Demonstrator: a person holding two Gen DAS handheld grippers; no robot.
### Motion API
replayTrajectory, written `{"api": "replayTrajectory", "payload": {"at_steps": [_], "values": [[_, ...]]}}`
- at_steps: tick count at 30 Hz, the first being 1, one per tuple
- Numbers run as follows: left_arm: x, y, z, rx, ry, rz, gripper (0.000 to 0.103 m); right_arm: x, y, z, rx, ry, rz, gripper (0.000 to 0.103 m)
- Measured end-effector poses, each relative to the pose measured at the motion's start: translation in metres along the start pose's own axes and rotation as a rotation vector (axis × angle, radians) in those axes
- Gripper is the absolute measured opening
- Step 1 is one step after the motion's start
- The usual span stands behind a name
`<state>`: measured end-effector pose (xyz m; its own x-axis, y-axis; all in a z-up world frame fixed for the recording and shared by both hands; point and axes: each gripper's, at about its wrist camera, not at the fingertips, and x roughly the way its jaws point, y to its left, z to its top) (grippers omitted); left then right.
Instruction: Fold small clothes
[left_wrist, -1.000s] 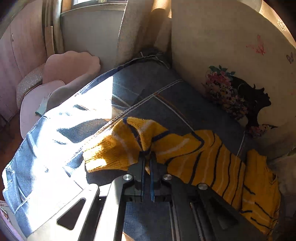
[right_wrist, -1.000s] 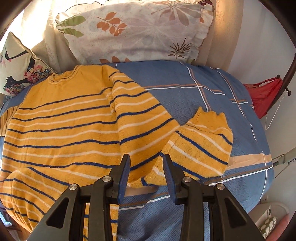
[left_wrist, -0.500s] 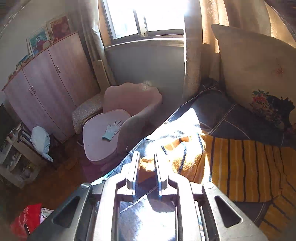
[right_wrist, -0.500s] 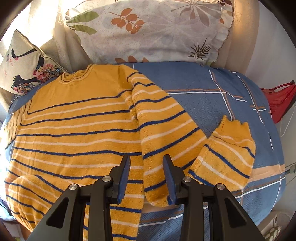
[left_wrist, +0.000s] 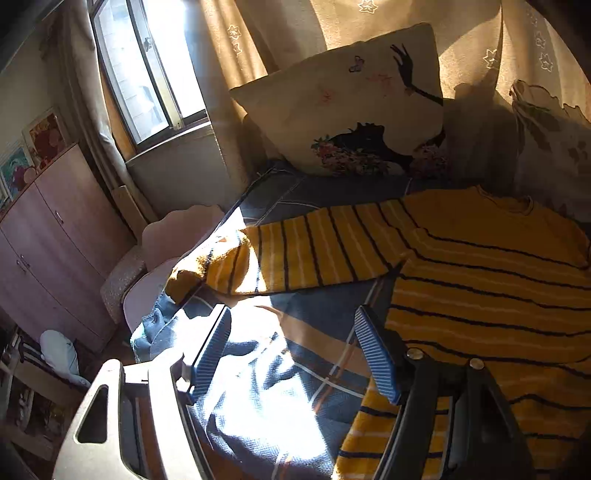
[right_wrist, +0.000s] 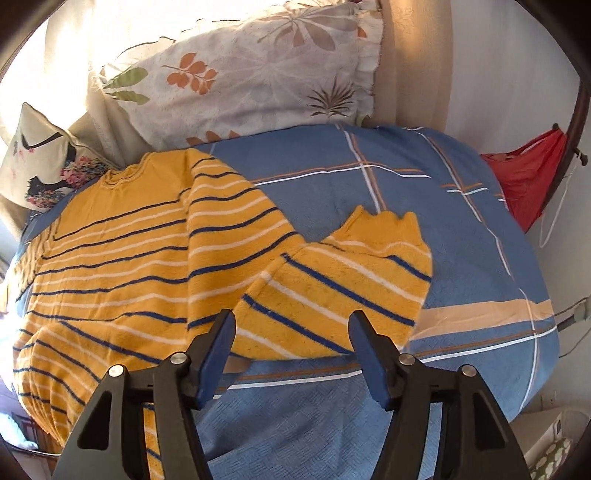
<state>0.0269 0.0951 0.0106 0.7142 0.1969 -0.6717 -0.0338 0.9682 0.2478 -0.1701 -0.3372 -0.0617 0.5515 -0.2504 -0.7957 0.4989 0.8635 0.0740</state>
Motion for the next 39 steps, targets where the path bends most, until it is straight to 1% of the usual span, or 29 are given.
{"api": "replayTrajectory", "payload": {"at_steps": [2,4,7,9,11,14,17,23,29,39], "values": [[-0.010,-0.029,-0.002,0.026,-0.006,-0.040,0.069,0.000,0.007,-0.002,-0.026,-0.007,0.017,0.068],[-0.017,-0.050,-0.003,0.041,-0.001,-0.111,0.069,0.002,0.013,-0.004,-0.056,-0.006,0.034,0.068],[-0.020,-0.082,-0.006,0.078,0.034,-0.175,0.069,0.008,0.020,-0.002,-0.088,-0.003,0.047,0.068],[-0.022,-0.100,-0.010,0.097,0.060,-0.199,0.069,0.009,0.023,0.000,-0.097,0.000,0.066,0.068],[-0.025,-0.112,-0.014,0.089,0.080,-0.208,0.069,0.008,0.027,0.003,-0.113,-0.005,0.084,0.068],[-0.028,-0.117,-0.020,0.055,0.121,-0.227,0.069,0.007,0.033,0.001,-0.136,-0.009,0.096,0.068],[-0.034,-0.126,-0.028,0.043,0.138,-0.232,0.069,0.007,0.035,-0.003,-0.150,-0.005,0.109,0.068],[-0.043,-0.139,-0.040,0.076,0.155,-0.242,0.069,0.010,0.031,-0.006,-0.146,0.005,0.113,0.068],[-0.046,-0.148,-0.042,0.096,0.155,-0.251,0.069,0.011,0.029,-0.008,-0.139,0.008,0.109,0.068],[-0.038,-0.152,-0.040,0.108,0.169,-0.260,0.069,0.017,0.036,-0.008,-0.140,0.021,0.102,0.068]]}}
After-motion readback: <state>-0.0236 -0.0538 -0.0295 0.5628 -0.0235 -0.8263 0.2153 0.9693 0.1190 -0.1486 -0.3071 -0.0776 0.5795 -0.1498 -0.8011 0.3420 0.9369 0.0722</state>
